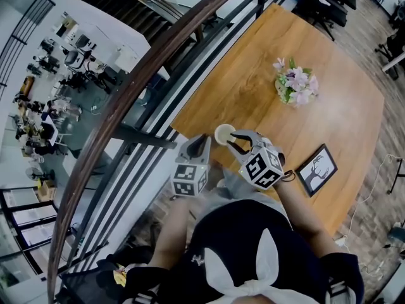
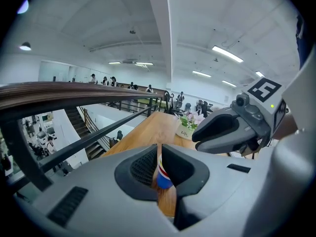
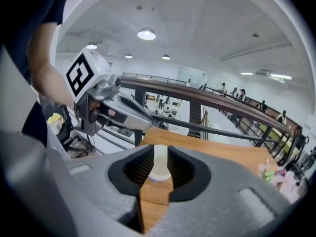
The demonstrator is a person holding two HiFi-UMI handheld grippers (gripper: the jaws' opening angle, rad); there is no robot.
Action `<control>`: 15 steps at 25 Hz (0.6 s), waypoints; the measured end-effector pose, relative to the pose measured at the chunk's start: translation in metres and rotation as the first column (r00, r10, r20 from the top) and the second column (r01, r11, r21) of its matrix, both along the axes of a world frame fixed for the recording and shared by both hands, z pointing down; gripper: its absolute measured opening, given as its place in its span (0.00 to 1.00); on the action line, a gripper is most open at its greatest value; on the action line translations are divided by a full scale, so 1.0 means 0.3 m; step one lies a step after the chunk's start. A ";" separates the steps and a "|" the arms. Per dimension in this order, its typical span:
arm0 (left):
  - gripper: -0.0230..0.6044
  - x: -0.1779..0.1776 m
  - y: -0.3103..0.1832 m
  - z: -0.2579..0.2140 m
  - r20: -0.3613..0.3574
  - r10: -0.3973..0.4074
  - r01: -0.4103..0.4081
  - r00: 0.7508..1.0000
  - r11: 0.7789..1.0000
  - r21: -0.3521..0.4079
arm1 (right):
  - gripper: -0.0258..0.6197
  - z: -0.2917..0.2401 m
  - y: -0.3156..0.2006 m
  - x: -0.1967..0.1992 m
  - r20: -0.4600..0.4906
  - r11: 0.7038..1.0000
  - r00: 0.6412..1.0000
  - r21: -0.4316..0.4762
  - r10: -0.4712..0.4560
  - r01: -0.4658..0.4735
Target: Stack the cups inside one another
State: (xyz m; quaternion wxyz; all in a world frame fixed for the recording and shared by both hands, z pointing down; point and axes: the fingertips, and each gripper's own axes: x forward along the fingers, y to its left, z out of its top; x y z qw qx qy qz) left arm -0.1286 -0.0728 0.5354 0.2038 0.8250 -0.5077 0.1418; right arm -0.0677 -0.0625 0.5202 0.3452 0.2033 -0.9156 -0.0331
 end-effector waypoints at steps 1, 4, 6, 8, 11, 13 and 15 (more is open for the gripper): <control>0.11 -0.002 -0.001 -0.007 0.000 -0.001 0.001 1.000 1.000 0.003 | 0.17 -0.021 -0.013 0.012 0.043 0.999 0.999 -0.017 0.030 -0.029; 0.11 -0.006 -0.005 -0.041 -0.007 -0.007 0.007 1.000 1.000 0.020 | 0.17 -0.073 -0.048 0.055 0.130 0.995 0.986 -0.036 0.102 -0.098; 0.11 -0.011 -0.012 -0.071 -0.017 -0.015 0.016 1.000 0.999 0.039 | 0.16 -0.102 -0.063 0.076 0.169 0.991 0.977 -0.034 0.133 -0.129; 0.10 -0.014 -0.015 -0.104 -0.018 -0.018 0.019 1.000 0.998 0.061 | 0.12 -0.131 -0.071 0.093 0.206 0.988 0.966 -0.031 0.157 -0.154; 0.09 -0.008 -0.015 -0.144 -0.006 -0.011 0.012 1.000 0.997 0.082 | 0.04 -0.173 -0.071 0.112 0.263 0.982 0.946 -0.042 0.188 -0.183; 0.08 0.003 -0.013 -0.164 -0.012 0.000 0.001 1.000 0.996 0.092 | 0.04 -0.186 -0.066 0.124 0.284 0.979 0.937 -0.057 0.203 -0.195; 0.07 0.011 -0.009 -0.181 -0.023 0.008 -0.006 1.000 0.995 0.101 | 0.04 -0.192 -0.056 0.127 0.293 0.979 0.935 -0.060 0.202 -0.193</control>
